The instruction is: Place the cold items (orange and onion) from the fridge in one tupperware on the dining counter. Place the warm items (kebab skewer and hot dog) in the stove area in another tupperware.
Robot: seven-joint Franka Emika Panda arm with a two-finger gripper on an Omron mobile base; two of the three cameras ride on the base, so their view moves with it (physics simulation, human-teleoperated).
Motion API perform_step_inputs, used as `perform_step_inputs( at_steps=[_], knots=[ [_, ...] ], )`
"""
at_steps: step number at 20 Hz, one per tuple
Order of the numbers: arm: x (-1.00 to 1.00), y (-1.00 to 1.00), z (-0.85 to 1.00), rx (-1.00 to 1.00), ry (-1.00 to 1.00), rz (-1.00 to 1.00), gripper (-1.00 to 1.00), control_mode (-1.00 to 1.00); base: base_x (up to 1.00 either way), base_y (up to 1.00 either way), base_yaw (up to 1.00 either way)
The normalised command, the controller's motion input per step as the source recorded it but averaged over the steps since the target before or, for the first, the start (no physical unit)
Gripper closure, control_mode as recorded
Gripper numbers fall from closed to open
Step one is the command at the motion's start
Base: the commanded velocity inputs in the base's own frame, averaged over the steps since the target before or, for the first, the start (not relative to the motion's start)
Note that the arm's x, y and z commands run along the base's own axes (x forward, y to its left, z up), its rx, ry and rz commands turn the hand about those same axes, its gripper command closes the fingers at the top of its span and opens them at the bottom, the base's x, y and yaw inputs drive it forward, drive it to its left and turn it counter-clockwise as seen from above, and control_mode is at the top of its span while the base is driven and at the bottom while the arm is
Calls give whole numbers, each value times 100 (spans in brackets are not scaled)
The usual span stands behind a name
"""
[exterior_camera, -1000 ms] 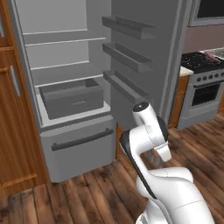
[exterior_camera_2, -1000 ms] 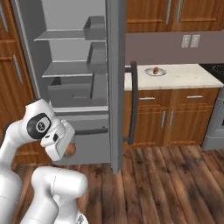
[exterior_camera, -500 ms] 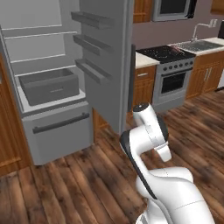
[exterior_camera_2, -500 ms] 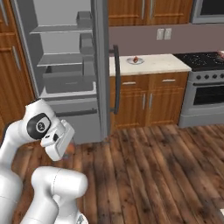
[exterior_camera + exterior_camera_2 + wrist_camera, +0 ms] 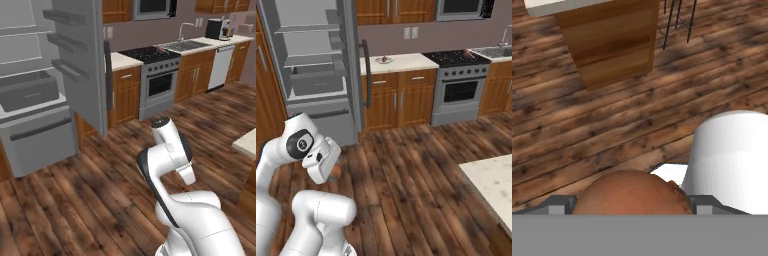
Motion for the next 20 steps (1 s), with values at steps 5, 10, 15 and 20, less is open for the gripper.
perform_step_inputs(
  at_steps=[5,10,15,20],
  knots=[
    [0,0,0,0,0,0,100,100,-100,-56,-14],
    [0,0,0,0,0,0,100,100,-100,-94,-2],
    [0,0,0,0,0,0,100,100,-92,-100,0],
    [0,0,0,0,0,0,100,100,-95,-100,0]
  ],
)
